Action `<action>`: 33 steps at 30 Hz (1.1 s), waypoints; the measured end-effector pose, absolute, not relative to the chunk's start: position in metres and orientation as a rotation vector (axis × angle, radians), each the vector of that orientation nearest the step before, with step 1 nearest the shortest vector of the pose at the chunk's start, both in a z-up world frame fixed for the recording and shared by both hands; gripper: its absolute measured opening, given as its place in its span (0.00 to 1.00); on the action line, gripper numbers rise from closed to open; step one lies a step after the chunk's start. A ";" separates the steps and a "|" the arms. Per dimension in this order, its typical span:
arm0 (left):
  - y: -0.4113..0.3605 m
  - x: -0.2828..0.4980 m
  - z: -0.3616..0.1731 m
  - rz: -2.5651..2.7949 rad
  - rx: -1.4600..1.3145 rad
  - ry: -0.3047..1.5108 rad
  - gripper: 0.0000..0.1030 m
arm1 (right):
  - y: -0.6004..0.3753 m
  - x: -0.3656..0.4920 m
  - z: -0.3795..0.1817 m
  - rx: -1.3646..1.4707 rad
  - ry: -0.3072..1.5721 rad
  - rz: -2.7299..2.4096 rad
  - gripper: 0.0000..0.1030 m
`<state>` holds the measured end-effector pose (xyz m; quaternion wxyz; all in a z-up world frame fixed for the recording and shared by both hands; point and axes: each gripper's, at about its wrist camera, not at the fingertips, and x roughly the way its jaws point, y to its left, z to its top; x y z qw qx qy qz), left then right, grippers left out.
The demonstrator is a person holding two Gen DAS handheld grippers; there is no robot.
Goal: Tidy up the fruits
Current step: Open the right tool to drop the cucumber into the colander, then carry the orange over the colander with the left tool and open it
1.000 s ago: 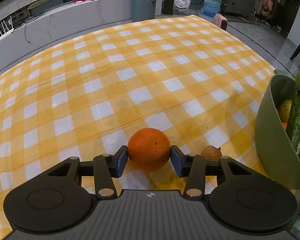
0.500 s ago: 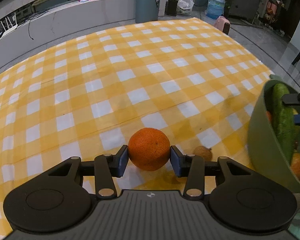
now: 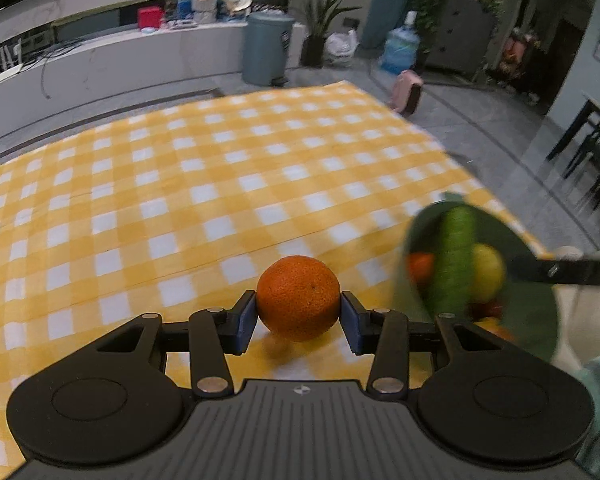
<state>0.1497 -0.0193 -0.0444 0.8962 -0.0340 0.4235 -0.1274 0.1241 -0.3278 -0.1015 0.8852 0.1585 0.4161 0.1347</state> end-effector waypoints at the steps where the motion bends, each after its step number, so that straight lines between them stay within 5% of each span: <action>1: -0.024 0.147 -0.040 -0.277 -0.073 0.871 0.48 | -0.329 0.118 -0.100 0.296 0.848 0.290 0.47; 11: -0.094 0.138 -0.022 -0.460 -0.080 0.884 0.48 | -0.362 0.078 -0.109 0.104 0.724 0.104 0.47; 15: -0.121 0.146 -0.030 -0.499 -0.093 0.924 0.48 | -0.379 0.079 -0.117 0.202 0.732 0.101 0.29; 21: -0.154 0.160 -0.047 -0.528 -0.065 0.977 0.48 | -0.390 0.083 -0.130 0.309 0.752 0.126 0.16; 33: -0.196 0.179 -0.077 -0.520 0.050 1.061 0.48 | -0.393 0.087 -0.141 0.360 0.769 0.160 0.11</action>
